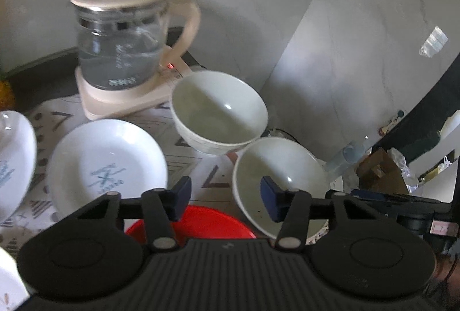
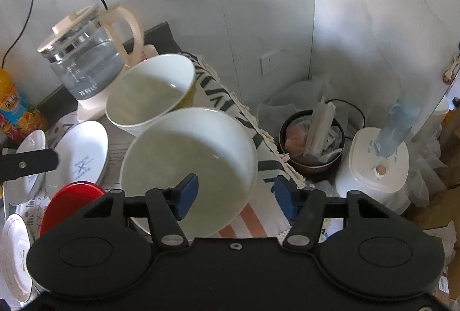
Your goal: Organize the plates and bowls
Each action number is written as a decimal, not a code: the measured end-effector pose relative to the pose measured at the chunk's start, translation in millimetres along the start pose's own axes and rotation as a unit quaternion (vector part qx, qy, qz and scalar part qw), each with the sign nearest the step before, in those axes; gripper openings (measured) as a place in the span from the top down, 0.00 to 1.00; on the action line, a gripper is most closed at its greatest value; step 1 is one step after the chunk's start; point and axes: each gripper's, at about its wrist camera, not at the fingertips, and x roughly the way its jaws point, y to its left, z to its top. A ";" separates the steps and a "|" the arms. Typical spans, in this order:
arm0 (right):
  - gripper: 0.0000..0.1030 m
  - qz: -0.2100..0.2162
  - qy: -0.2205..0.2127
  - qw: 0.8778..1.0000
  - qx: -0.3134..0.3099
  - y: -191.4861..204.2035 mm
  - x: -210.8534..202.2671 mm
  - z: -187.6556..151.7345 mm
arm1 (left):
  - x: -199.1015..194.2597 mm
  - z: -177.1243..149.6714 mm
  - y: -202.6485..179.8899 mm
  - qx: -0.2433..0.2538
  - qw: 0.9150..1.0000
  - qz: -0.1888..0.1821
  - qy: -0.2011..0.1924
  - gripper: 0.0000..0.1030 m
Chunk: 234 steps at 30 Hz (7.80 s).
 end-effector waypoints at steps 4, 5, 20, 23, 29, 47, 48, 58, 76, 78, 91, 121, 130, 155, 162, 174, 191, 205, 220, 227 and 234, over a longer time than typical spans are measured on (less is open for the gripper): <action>0.53 0.001 0.015 1.000 0.002 -6.9 11.3 1.7 | 24.8 2.8 -5.1 0.001 1.000 -0.005 0.022 0.59; 0.55 0.001 0.017 1.000 0.003 -7.6 13.1 1.5 | 31.3 3.0 -6.3 0.001 1.000 -0.006 0.027 0.60; 0.77 0.005 0.048 0.999 0.001 -16.6 36.9 8.3 | 85.9 0.7 -9.7 -0.019 0.997 -0.004 0.079 0.86; 0.81 0.006 0.052 0.999 0.000 -16.8 40.3 9.1 | 90.4 0.2 -8.8 -0.023 0.996 0.003 0.083 0.90; 0.91 0.010 0.053 0.998 -0.011 -13.5 42.8 9.6 | 94.0 -1.2 -7.3 -0.028 0.996 0.009 0.085 0.96; 0.91 0.020 -0.008 1.000 -0.012 2.1 -10.4 22.8 | 35.4 11.2 -6.1 -0.027 0.999 -0.013 0.034 0.96; 0.91 0.021 -0.012 1.000 -0.013 5.0 -14.2 22.6 | 30.5 12.0 -5.0 -0.026 0.999 -0.013 0.031 0.96; 0.91 0.024 -0.047 0.999 -0.013 46.2 -49.0 9.2 | -22.6 4.1 22.1 -0.018 1.000 -0.024 0.004 0.95; 0.91 0.013 -0.044 0.999 -0.014 102.2 -71.7 -30.4 | -64.3 -32.1 68.3 -0.016 0.999 -0.031 0.015 0.95; 0.91 0.012 -0.042 0.999 -0.015 105.5 -71.7 -33.6 | -65.4 -35.8 71.7 -0.015 0.999 -0.031 0.017 0.95; 0.92 0.004 -0.015 1.000 -0.019 115.2 -59.1 -49.6 | -55.4 -55.2 86.6 -0.027 0.998 -0.027 0.051 0.95; 0.94 -0.007 0.022 1.000 -0.008 113.8 -26.1 -47.0 | -21.4 -70.2 98.5 -0.053 0.992 -0.026 0.111 0.93; 0.94 -0.009 0.019 1.000 0.003 112.9 -25.9 -44.2 | -24.3 -66.9 99.3 -0.061 0.990 -0.031 0.123 0.92; 0.94 -0.029 0.021 0.999 -0.015 120.4 -22.5 -45.8 | -48.1 -62.6 103.9 -0.064 0.993 -0.030 0.094 0.91; 0.96 -0.044 0.027 0.998 -0.042 124.8 -16.9 -48.9 | -44.9 -64.2 109.5 -0.070 0.993 -0.018 0.091 0.91; 0.94 -0.058 0.032 0.996 -0.066 130.2 -11.9 -51.2 | -39.5 -68.6 114.0 -0.078 0.992 -0.012 0.096 0.91; 0.43 -0.017 -0.002 1.000 -0.021 138.7 -47.6 -48.7 | -71.1 -61.1 110.6 -0.042 0.997 -0.022 0.063 0.37; 0.04 -0.022 -0.052 0.997 0.048 133.3 -85.4 -61.1 | -92.1 -60.2 106.3 0.009 0.999 -0.032 0.043 0.23; 0.05 0.000 -0.042 0.998 0.044 92.3 -34.3 16.1 | -32.0 9.6 81.4 -0.026 0.999 -0.021 0.004 0.23; 0.15 0.011 -0.019 0.999 0.042 76.8 6.7 49.2 | 10.9 38.9 75.5 -0.051 0.999 -0.015 -0.005 0.24; 0.27 0.031 0.004 0.998 0.053 60.7 43.5 72.5 | 47.3 52.2 77.2 -0.075 0.997 -0.012 -0.003 0.29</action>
